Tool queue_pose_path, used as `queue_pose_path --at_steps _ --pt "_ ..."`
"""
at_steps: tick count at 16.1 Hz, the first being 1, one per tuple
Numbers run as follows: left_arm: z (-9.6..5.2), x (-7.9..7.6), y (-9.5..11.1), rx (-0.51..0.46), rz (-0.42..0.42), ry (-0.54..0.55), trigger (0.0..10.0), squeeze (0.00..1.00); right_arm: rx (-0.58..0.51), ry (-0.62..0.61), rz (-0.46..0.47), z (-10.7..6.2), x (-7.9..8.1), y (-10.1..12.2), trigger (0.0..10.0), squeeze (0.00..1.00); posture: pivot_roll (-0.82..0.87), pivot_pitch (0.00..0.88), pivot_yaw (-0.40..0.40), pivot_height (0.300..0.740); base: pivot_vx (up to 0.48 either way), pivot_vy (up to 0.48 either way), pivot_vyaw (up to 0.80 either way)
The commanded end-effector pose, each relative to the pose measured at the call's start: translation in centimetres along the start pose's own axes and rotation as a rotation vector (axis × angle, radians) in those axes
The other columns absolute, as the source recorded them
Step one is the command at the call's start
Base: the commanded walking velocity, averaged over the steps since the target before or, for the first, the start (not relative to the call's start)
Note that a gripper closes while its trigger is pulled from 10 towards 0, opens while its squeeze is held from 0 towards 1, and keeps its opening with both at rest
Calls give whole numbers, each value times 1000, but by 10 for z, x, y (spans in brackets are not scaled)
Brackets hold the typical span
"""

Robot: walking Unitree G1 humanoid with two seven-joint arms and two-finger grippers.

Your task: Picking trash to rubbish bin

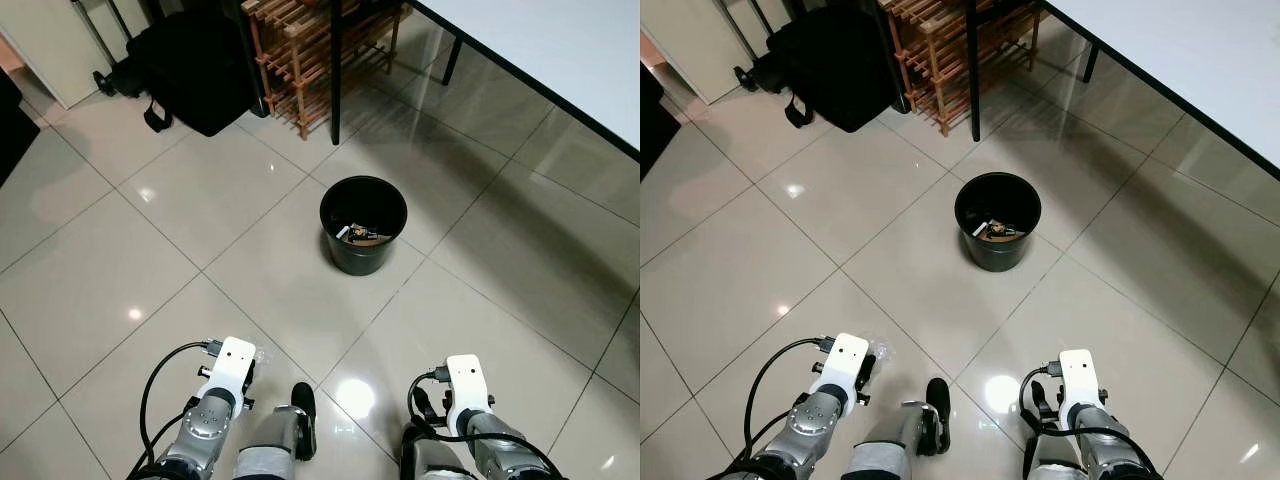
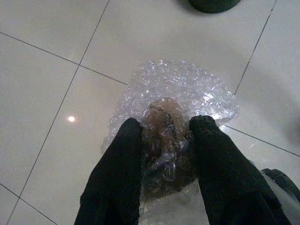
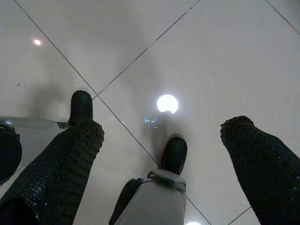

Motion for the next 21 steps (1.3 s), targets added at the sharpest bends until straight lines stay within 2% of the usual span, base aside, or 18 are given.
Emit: queue_pose_path --at_steps 1,11,16,21 --pt "-5 0 -16 56 8 1 10000 0 28 7 4 -2 1 -10 10000 0 55 283 92 740 322 0 0" --pt "-4 3 -15 64 23 13 10000 0 13 8 8 -1 1 -5 10000 0 48 284 90 740 318 0 0" --pt "-4 4 -15 65 22 19 10000 0 10 9 17 0 1 -3 10000 0 55 294 91 740 278 0 -640" --pt "-3 6 -15 65 25 24 10000 0 5 6 15 0 1 -2 10000 0 55 297 92 740 327 0 0"
Point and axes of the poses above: a point about 5 cm out from each wrist's last joint towards the gripper, its own z axis pointing out of the wrist towards the gripper, its own y axis along the axis of the wrist's last joint, x = y × z, the point moved 2 cm from there along z, pointing out of the wrist towards the gripper, and after that the axes turned 9 degrees about z, right-handed, at the moved point
